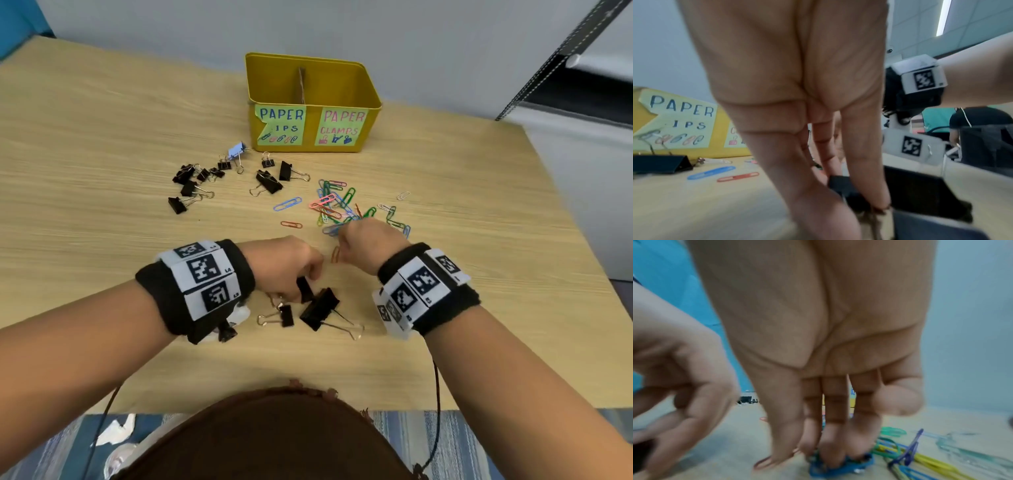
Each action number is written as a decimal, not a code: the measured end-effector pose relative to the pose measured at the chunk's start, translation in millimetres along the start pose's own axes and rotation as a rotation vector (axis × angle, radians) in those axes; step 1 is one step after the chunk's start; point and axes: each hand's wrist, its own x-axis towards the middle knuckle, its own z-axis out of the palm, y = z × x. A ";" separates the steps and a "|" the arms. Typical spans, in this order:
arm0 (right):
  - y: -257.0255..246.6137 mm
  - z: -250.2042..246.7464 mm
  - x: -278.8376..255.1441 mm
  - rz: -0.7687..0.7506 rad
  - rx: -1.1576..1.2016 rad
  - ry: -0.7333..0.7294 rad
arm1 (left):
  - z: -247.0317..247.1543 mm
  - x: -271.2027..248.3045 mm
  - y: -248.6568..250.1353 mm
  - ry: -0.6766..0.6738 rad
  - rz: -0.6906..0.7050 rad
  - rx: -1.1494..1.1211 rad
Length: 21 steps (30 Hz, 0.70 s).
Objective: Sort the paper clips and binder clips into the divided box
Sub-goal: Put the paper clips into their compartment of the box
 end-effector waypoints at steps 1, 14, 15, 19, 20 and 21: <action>2.1 -4.1 2.4 -0.007 0.034 0.050 | -2.5 -3.9 -0.9 -0.032 0.003 -0.110; -70.9 -14.3 -19.3 -0.551 0.168 -0.093 | -18.5 -70.2 -85.3 -0.135 -0.428 -0.026; -84.7 -9.6 -19.3 -0.618 0.157 -0.133 | -16.7 -71.1 -88.5 -0.107 -0.434 -0.043; -120.2 5.8 -10.9 -0.747 0.102 -0.327 | -16.4 -74.9 -98.4 -0.011 -0.451 -0.113; -123.3 7.5 -6.2 -0.733 0.089 -0.338 | -17.0 -74.2 -99.5 -0.012 -0.446 -0.131; -125.2 8.2 -0.9 -0.707 0.068 -0.330 | -17.6 -72.6 -98.8 -0.019 -0.440 -0.140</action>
